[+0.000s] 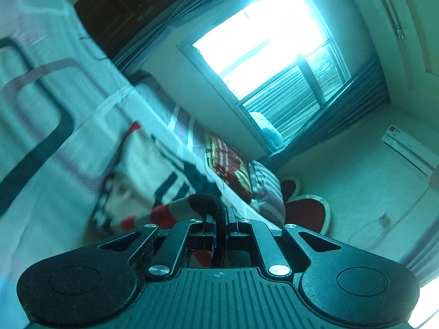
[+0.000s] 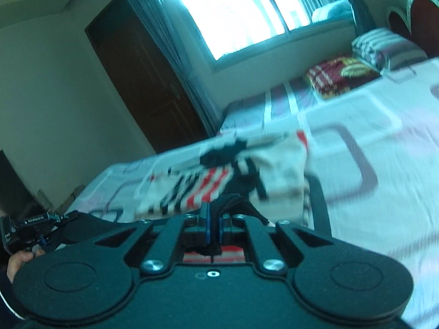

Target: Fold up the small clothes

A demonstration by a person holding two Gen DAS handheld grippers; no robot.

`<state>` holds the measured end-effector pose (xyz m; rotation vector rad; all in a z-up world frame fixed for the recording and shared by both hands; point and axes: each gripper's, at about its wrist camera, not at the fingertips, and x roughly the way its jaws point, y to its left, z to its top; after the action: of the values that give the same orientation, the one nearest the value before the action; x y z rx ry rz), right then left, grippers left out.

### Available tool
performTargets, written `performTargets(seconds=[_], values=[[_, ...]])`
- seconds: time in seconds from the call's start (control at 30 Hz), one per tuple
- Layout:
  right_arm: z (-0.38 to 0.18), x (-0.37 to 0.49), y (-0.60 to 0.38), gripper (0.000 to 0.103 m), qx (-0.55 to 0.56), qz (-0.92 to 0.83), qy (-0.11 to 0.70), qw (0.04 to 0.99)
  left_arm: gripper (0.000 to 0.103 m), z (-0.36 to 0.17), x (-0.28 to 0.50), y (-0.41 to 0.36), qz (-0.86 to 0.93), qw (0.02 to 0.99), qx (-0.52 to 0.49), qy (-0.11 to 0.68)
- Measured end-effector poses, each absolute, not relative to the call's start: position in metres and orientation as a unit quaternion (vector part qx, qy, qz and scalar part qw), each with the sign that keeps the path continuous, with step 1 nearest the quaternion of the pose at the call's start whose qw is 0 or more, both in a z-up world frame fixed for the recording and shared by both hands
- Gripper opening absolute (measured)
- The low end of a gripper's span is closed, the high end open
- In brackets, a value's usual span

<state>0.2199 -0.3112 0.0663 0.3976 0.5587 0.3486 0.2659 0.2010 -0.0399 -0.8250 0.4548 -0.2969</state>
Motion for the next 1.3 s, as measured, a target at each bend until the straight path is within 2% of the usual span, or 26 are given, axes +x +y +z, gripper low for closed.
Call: performTargets(seconds=[0.13,0.27,0.63,0.77,0.83,0.87,0.9,0.93,0.97,1.03,1.1,1.23,1.27,1.3], values=[[0.076,0.283,-0.313,0.006,0.195,0.164,0.268,0.929,0.005,-0.028,0.331,0.198,-0.125,0.884,-0.381,0.241],[0.062,0.356,-0.323,0.006,0.223,0.157,0.29,0.917,0.005,-0.03,0.399,0.194,-0.11,0.881,-0.372,0.272],[-0.035,0.518,-0.334,0.006,0.276,0.146,0.353,0.882,0.006,-0.088,0.543,0.188,-0.079,0.868,-0.355,0.339],[-0.065,0.548,-0.329,0.014,0.253,0.136,0.358,0.888,0.006,-0.114,0.562,0.189,-0.083,0.855,-0.387,0.336],[-0.072,0.551,-0.329,0.02,0.256,0.136,0.352,0.89,0.023,-0.12,0.561,0.188,-0.09,0.855,-0.396,0.322],[-0.072,0.548,-0.33,0.025,0.26,0.137,0.342,0.893,0.047,-0.121,0.559,0.188,-0.092,0.857,-0.399,0.312],[-0.071,0.544,-0.33,0.042,0.261,0.134,0.331,0.897,0.067,-0.121,0.556,0.189,-0.091,0.862,-0.401,0.297],[-0.068,0.539,-0.331,0.054,0.26,0.126,0.317,0.903,0.072,-0.118,0.554,0.19,-0.089,0.867,-0.398,0.286],[-0.066,0.534,-0.334,0.061,0.257,0.119,0.301,0.911,0.073,-0.117,0.556,0.193,-0.082,0.873,-0.387,0.286],[-0.062,0.533,-0.343,0.06,0.266,0.113,0.289,0.913,0.072,-0.114,0.558,0.196,-0.085,0.879,-0.366,0.292],[-0.057,0.529,-0.349,0.056,0.267,0.117,0.291,0.911,0.067,-0.106,0.557,0.193,-0.09,0.894,-0.316,0.305],[-0.048,0.523,-0.346,0.053,0.202,0.128,0.314,0.919,0.065,-0.091,0.549,0.178,-0.1,0.92,-0.195,0.326],[-0.048,0.523,-0.343,0.051,0.183,0.129,0.323,0.919,0.06,-0.09,0.548,0.172,-0.105,0.922,-0.163,0.336],[-0.05,0.525,-0.339,0.047,0.163,0.132,0.331,0.92,0.045,-0.09,0.55,0.172,-0.109,0.921,-0.139,0.347]])
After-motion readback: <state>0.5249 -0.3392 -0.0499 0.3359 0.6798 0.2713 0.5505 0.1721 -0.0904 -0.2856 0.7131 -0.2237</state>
